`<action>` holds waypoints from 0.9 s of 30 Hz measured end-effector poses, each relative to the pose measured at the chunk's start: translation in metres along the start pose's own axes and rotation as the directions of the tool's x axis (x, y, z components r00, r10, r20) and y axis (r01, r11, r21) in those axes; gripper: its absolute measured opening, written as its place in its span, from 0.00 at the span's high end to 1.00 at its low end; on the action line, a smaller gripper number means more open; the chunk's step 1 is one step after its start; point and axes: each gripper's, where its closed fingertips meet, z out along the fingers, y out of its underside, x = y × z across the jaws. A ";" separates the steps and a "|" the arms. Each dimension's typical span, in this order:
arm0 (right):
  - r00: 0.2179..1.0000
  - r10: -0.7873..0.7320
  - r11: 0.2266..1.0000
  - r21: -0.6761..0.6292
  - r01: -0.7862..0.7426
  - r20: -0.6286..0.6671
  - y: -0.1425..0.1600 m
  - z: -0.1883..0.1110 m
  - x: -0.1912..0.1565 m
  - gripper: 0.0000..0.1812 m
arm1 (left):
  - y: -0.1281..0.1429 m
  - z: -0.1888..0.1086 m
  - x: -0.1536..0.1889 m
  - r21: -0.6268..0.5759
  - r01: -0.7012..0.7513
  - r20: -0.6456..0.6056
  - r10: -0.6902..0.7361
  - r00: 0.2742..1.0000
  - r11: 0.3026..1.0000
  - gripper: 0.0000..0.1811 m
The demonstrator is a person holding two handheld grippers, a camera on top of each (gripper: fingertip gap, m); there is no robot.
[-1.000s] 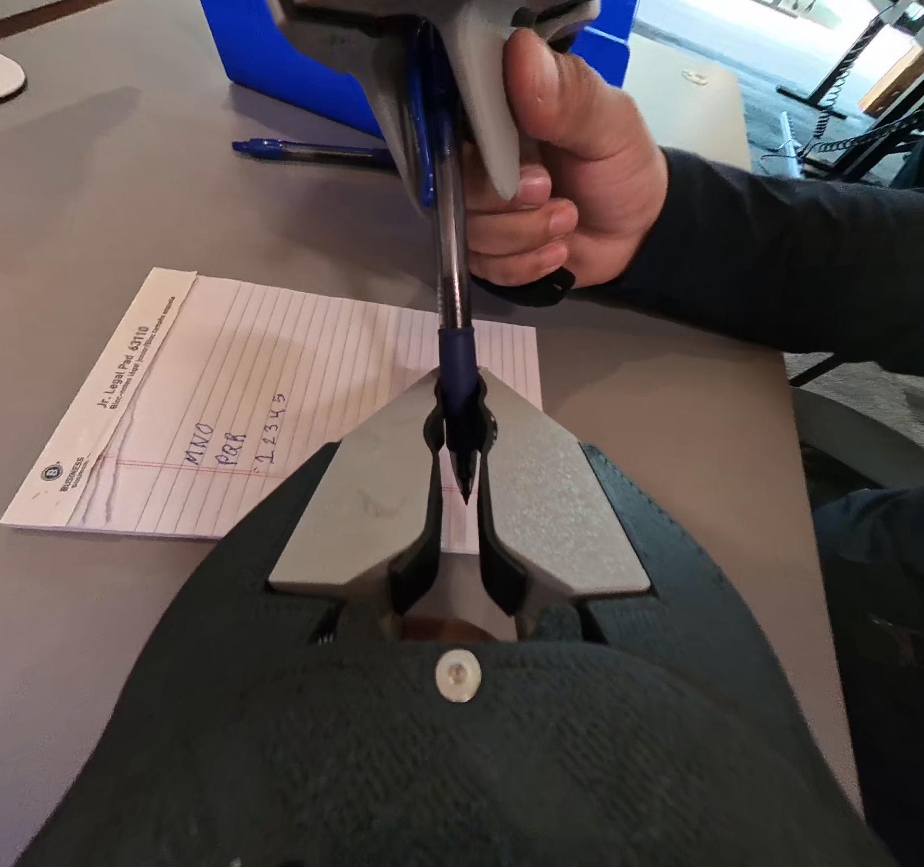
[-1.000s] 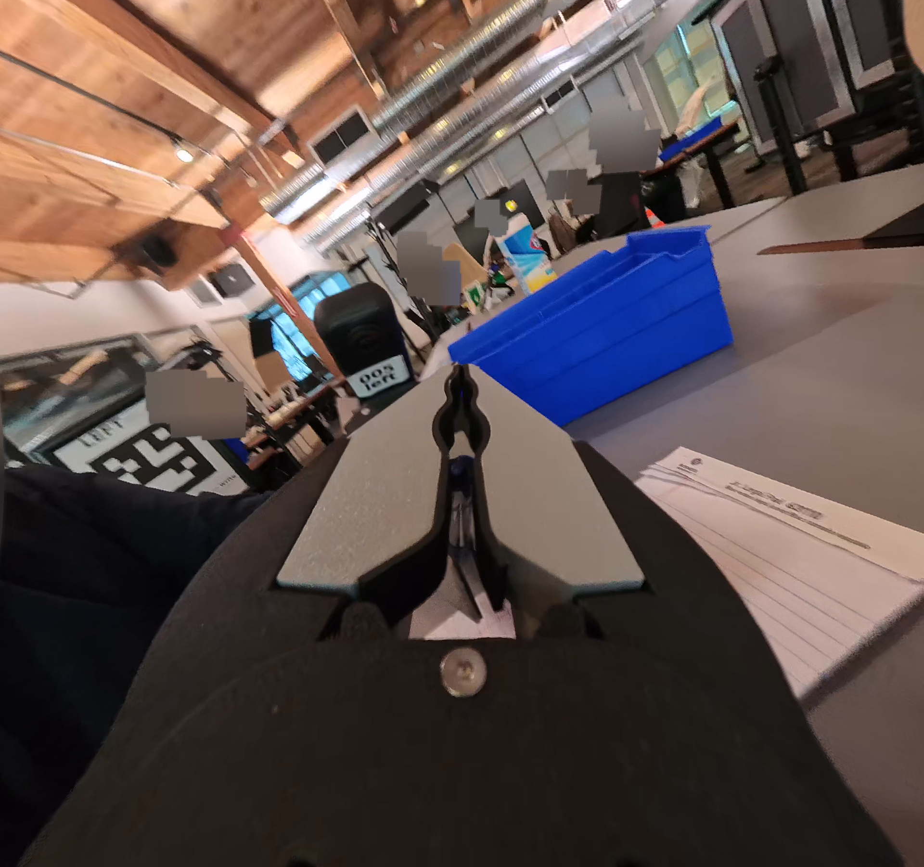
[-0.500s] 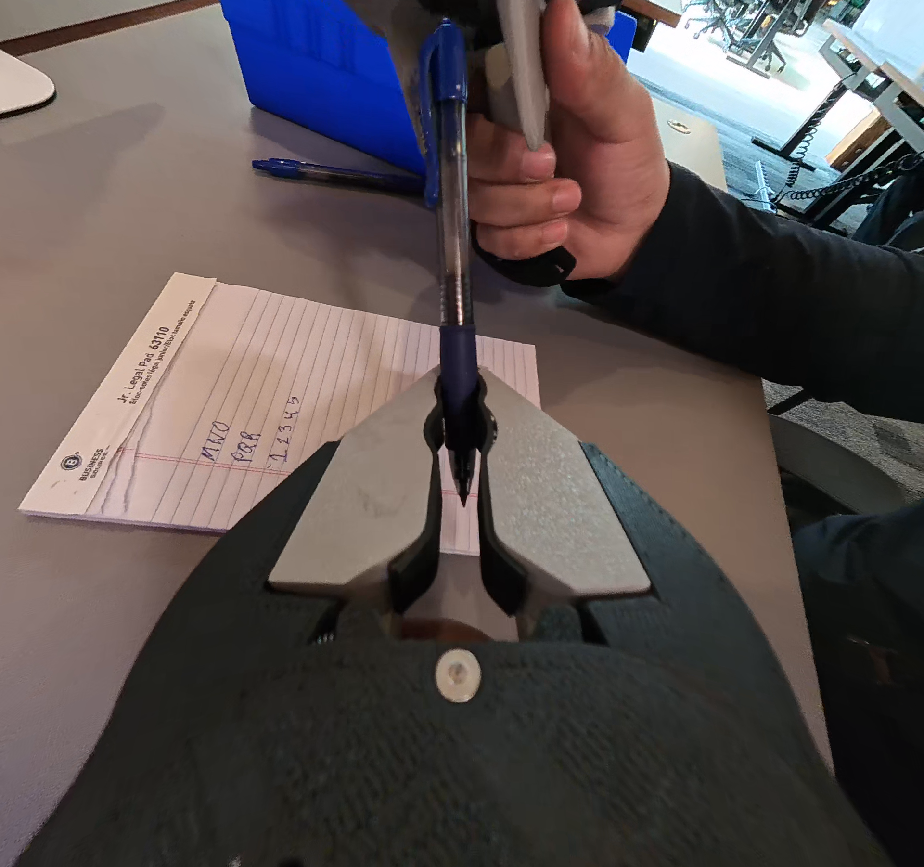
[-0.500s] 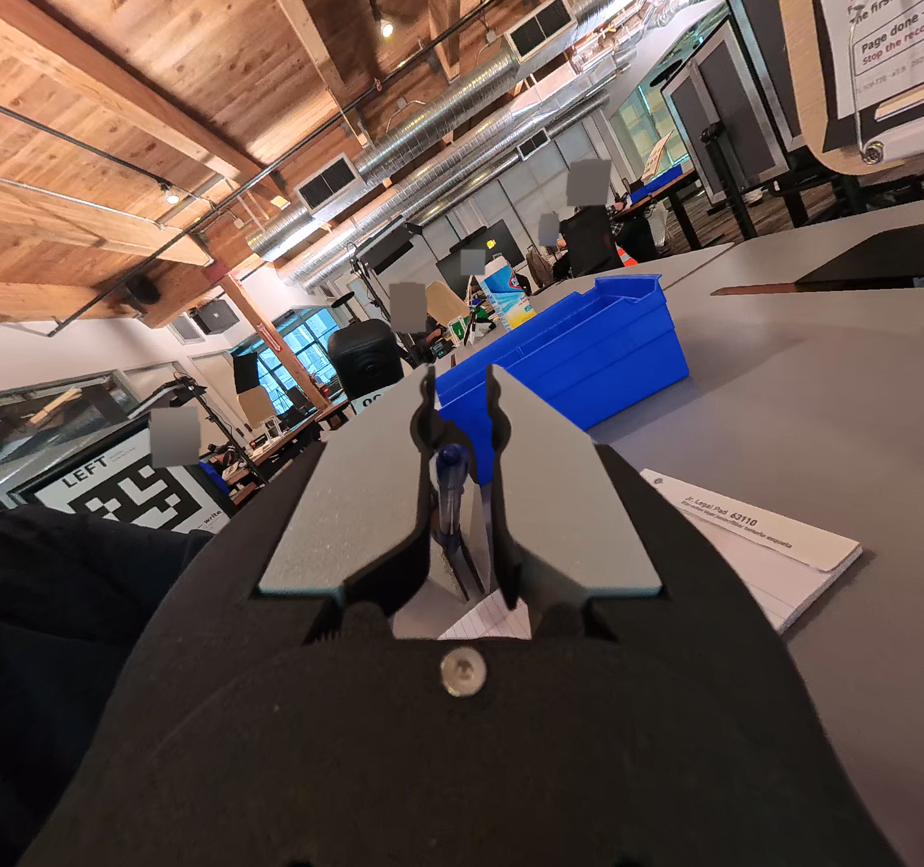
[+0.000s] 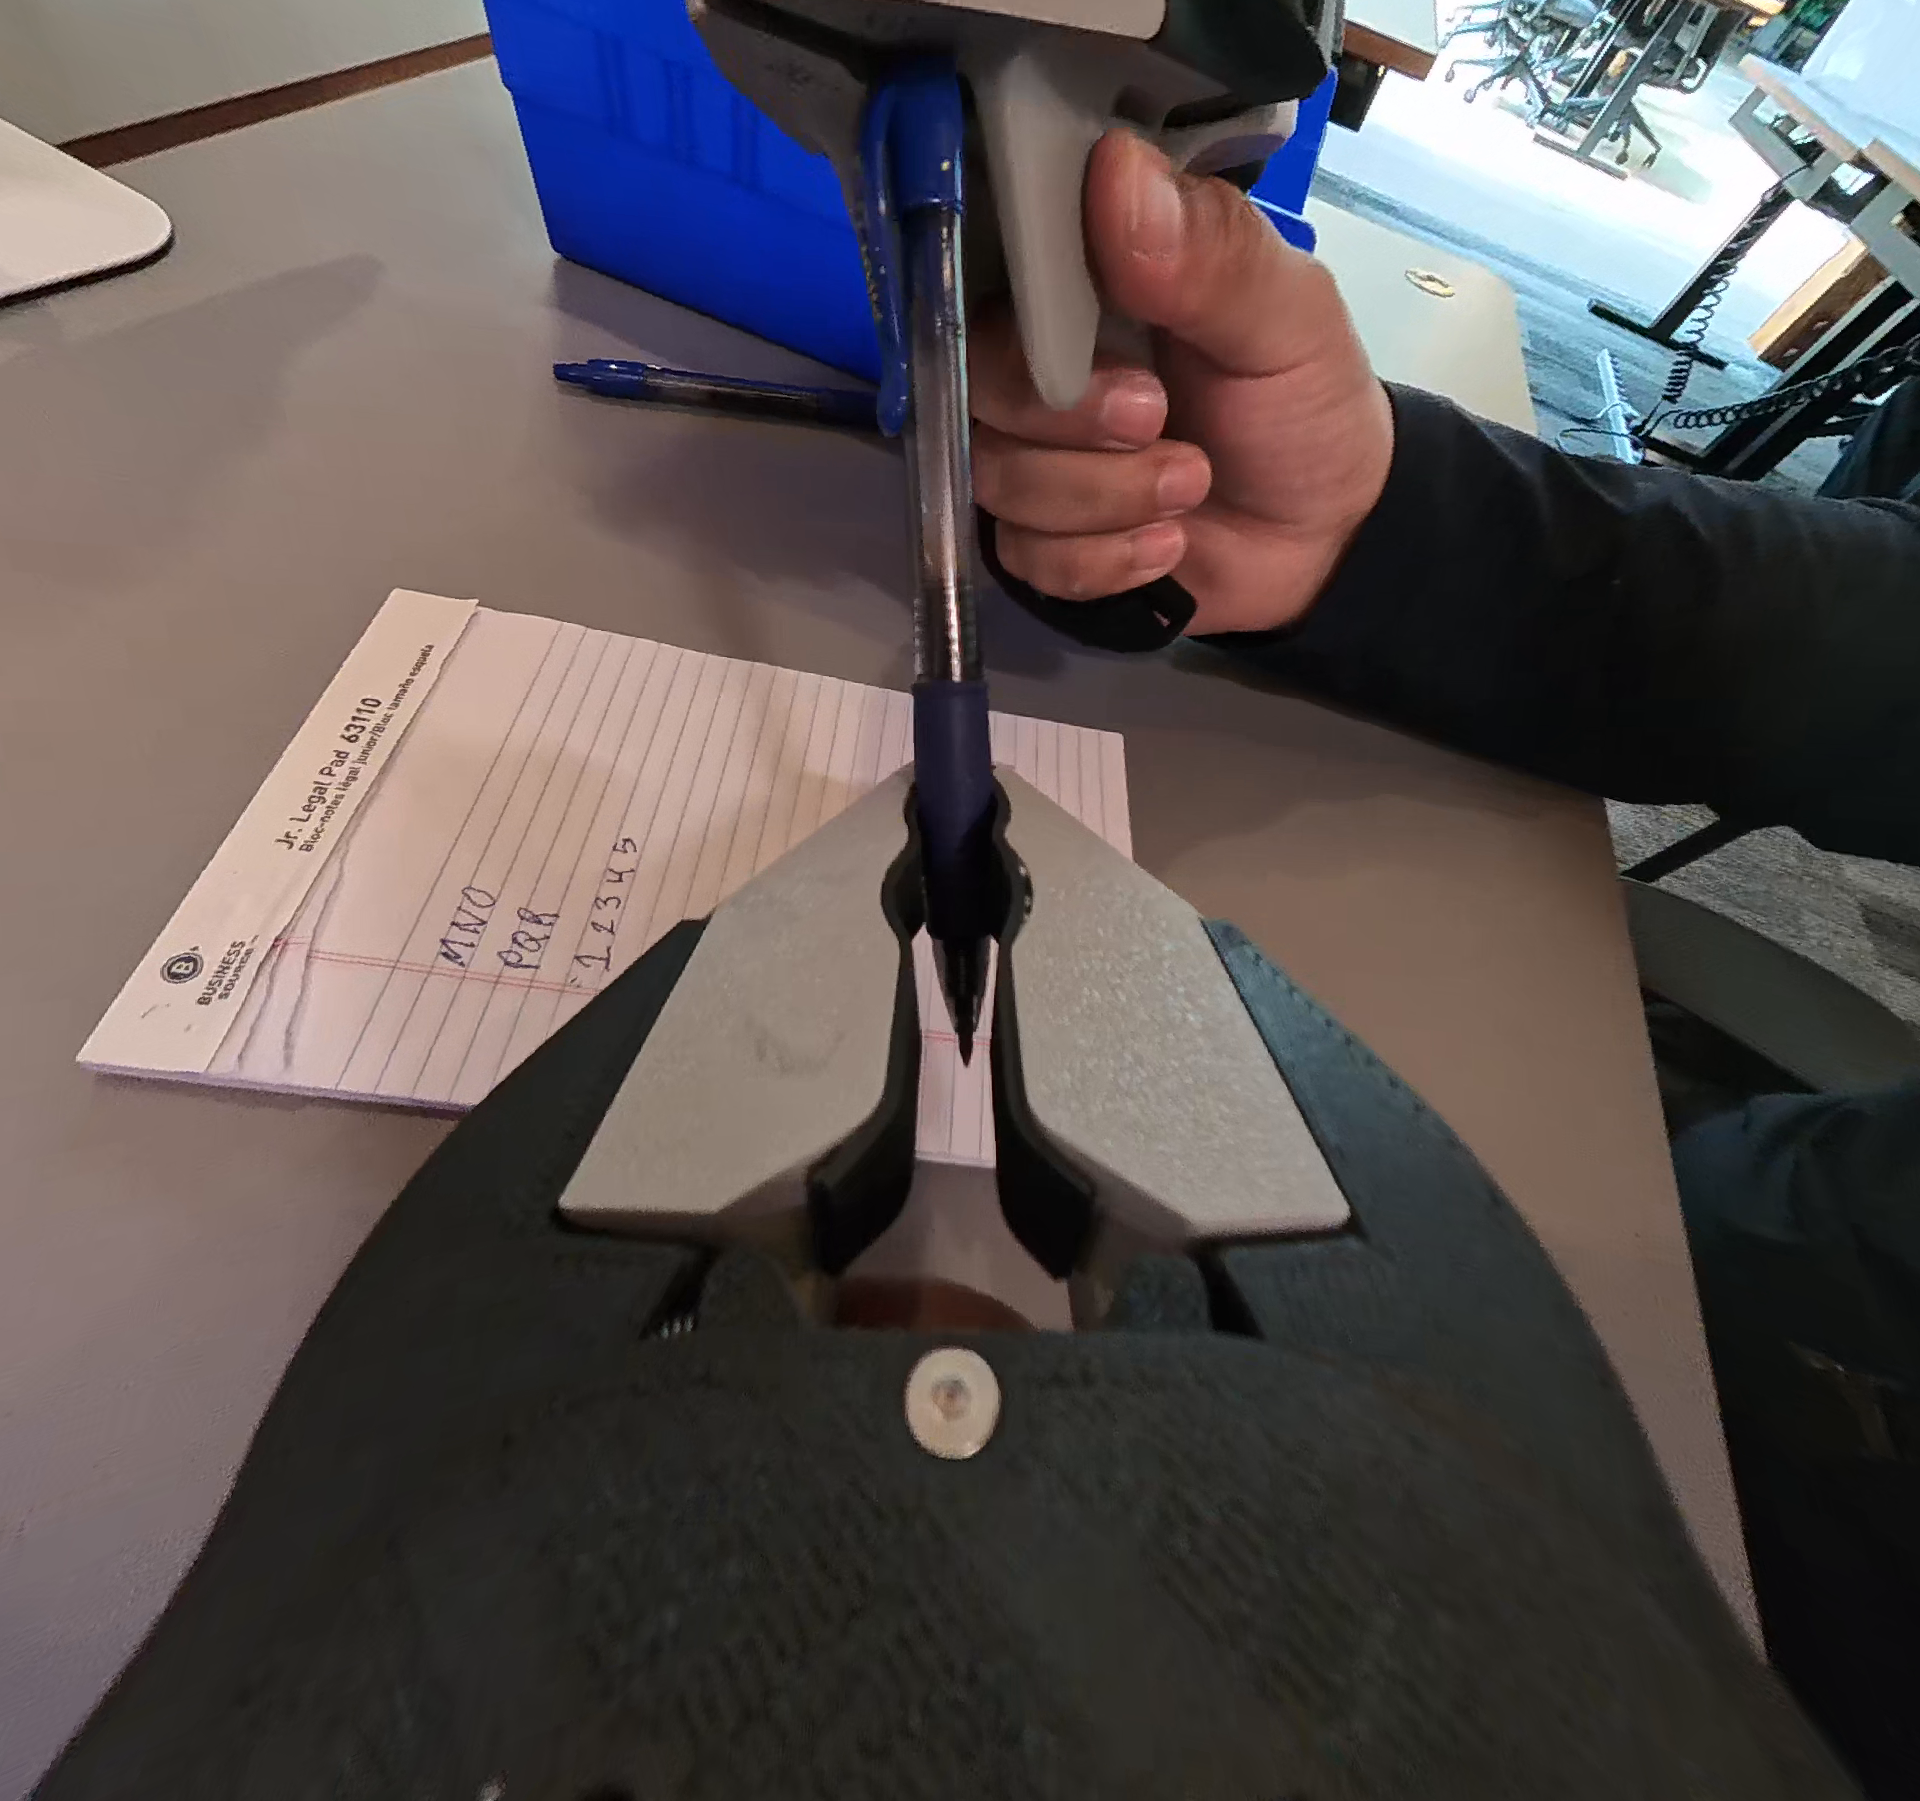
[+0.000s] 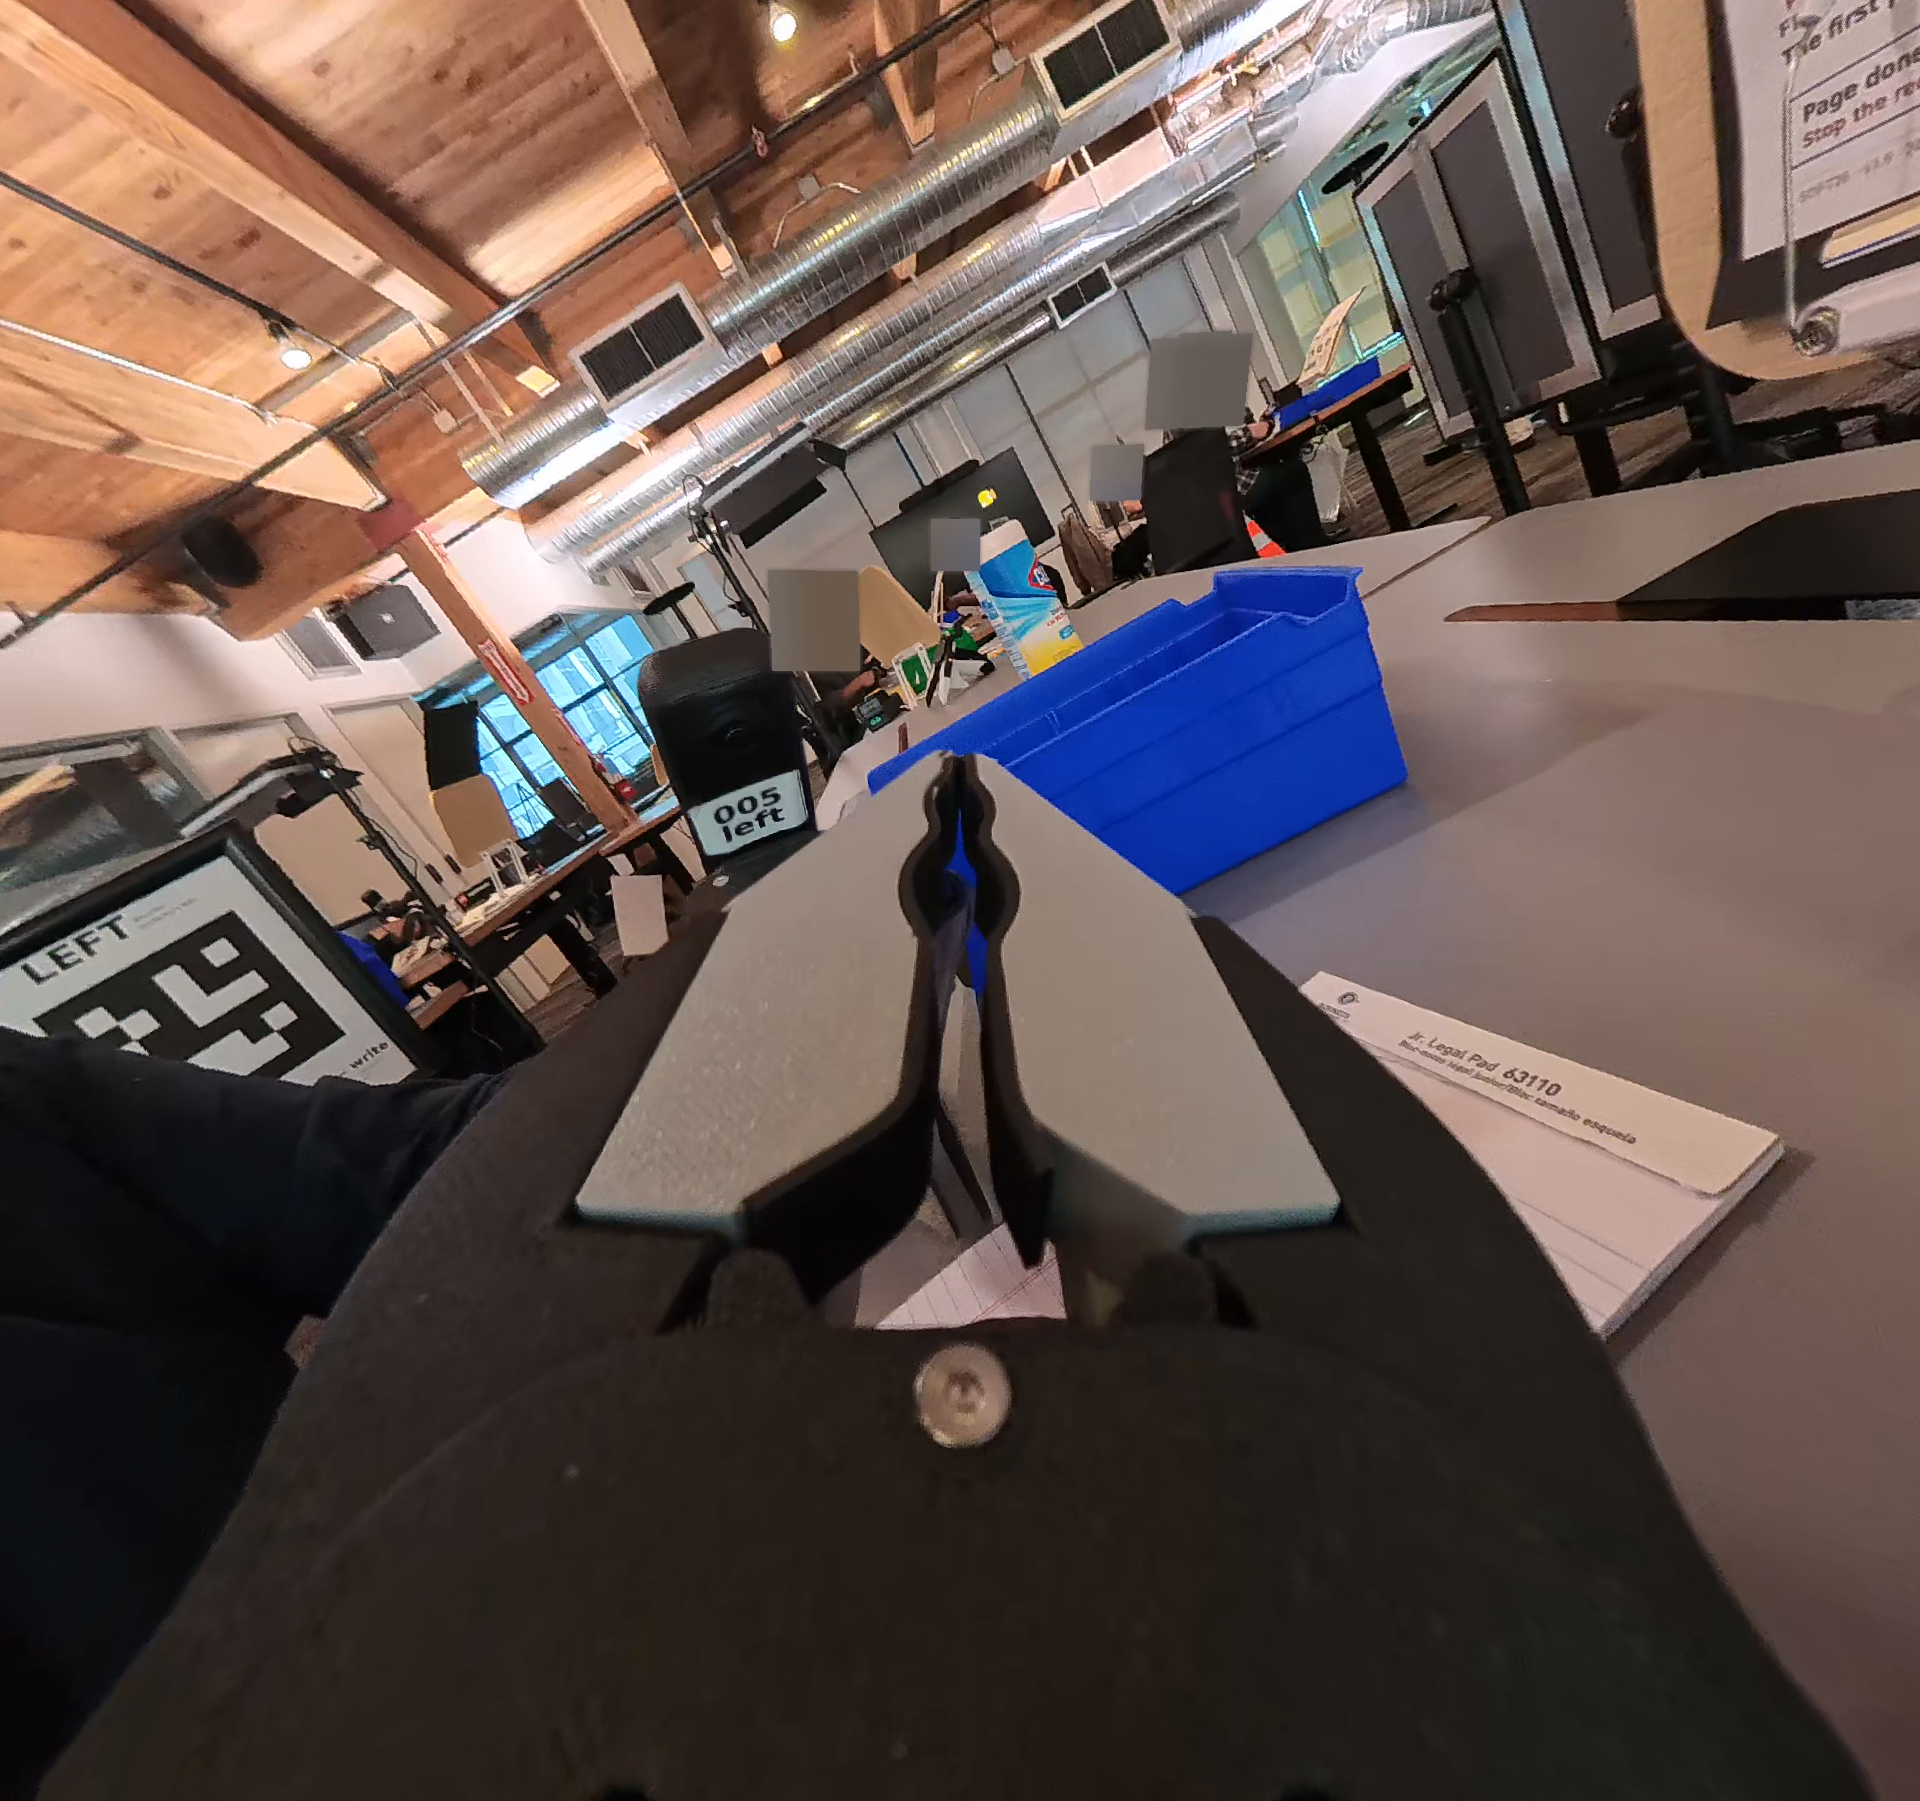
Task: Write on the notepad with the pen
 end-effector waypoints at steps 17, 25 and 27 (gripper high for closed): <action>0.988 -0.041 0.998 -0.047 0.035 -0.146 0.001 -0.002 0.019 0.85 | -0.013 -0.008 -0.023 0.103 0.088 0.061 -0.095 0.994 0.991 0.97; 0.993 -0.092 0.970 -0.234 0.073 -0.075 0.038 0.022 0.001 0.97 | 0.001 0.004 -0.019 0.012 0.033 0.097 -0.034 0.995 0.999 0.97; 0.987 -0.129 0.964 -0.244 0.103 -0.093 0.037 0.021 0.001 0.97 | 0.002 0.004 -0.019 0.007 0.037 0.095 -0.038 0.995 0.999 0.97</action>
